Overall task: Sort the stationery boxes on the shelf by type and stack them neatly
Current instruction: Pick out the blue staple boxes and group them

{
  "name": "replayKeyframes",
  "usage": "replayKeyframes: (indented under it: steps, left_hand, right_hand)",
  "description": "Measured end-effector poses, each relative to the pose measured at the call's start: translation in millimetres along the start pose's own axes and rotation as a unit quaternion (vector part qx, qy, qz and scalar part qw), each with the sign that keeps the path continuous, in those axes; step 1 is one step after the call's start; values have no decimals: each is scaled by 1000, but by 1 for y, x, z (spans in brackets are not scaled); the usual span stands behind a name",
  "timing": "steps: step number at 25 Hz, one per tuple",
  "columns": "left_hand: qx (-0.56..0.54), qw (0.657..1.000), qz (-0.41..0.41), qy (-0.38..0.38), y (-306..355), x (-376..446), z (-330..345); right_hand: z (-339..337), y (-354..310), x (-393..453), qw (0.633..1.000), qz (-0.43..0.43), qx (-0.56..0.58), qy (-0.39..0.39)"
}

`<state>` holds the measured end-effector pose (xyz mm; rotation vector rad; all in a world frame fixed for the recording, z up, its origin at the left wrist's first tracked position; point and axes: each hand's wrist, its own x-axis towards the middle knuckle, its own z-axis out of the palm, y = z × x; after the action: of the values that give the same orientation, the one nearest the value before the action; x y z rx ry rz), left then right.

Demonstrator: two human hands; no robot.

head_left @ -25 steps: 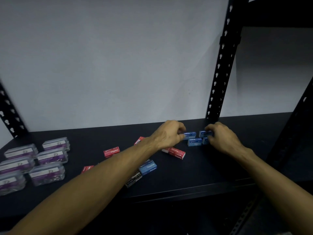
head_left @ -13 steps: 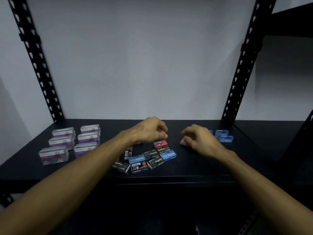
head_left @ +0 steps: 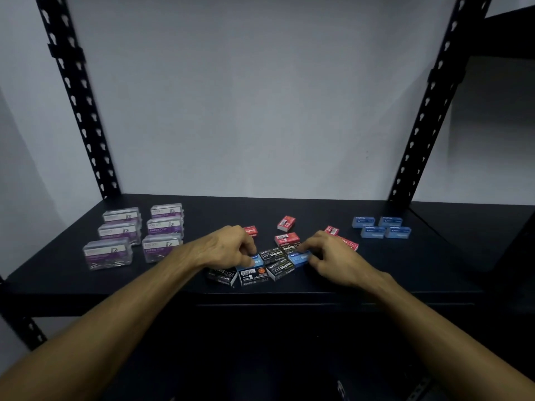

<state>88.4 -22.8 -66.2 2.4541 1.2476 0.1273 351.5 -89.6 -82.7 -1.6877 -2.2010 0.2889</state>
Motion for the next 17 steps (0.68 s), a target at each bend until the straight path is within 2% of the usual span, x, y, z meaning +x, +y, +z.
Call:
replayKeyframes:
  steps: [7,12,17]
  left_hand:
    - [-13,998,23,-57,3,3,-3]
    - [-52,997,48,-43,9,2,-2]
    - [-92,994,58,16,13,10,4]
  right_hand:
    - [-8,3,6,999,21,13,-44]
    - [-9,3,8,998,25,26,-55]
    - [-6,1,9,998,29,38,-31]
